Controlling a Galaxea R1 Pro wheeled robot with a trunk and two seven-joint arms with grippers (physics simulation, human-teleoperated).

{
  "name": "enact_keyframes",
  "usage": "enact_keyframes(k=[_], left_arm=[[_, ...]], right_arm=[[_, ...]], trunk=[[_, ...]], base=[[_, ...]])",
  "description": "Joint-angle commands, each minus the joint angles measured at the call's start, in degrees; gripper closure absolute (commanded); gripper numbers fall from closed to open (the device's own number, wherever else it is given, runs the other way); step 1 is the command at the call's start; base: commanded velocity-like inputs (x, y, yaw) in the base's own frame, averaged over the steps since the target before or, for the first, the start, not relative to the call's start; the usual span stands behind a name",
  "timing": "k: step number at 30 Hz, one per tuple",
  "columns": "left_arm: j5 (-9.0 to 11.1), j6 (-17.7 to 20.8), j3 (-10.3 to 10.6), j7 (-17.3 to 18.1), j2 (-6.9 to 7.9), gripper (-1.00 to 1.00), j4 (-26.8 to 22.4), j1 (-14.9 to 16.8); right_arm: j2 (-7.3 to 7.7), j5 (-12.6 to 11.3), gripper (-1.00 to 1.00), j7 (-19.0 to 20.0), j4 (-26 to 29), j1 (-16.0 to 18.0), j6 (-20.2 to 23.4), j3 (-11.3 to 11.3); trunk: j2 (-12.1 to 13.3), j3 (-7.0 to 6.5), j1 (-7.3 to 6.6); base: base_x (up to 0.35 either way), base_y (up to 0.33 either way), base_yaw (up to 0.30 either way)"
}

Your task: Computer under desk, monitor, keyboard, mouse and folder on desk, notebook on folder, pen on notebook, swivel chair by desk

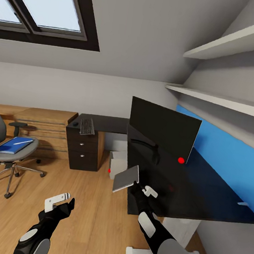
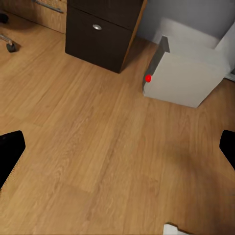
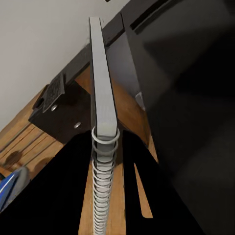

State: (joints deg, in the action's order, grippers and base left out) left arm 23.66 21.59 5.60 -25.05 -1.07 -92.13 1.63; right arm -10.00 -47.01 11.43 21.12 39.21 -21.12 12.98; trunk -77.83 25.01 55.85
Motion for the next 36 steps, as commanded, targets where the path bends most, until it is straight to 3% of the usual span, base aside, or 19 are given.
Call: enact_keyframes(k=[1, 8, 36], left_arm=[[0.6, 0.1, 0.1, -0.5, 0.03, -1.00, -0.1, 0.0], [0.7, 0.2, 0.0, -0.3, 0.10, -1.00, -0.1, 0.0], [0.8, 0.4, 0.2, -0.3, 0.04, -1.00, -0.1, 0.0]], right_arm=[[0.00, -0.3, 1.00, -0.7, -0.3, 0.1, -0.4, 0.3], [0.00, -0.3, 1.00, -4.5, -0.5, 0.1, -0.2, 0.6], [0.00, -0.6, 1.00, -4.3, 0.9, -0.1, -0.2, 0.5]], trunk=[[0.0, 0.06, 0.03], [0.0, 0.06, 0.03], [0.0, -0.17, 0.03]], base=[[0.236, 0.231, 0.000], [0.236, 0.248, 0.000], [0.232, 0.270, -0.017]])
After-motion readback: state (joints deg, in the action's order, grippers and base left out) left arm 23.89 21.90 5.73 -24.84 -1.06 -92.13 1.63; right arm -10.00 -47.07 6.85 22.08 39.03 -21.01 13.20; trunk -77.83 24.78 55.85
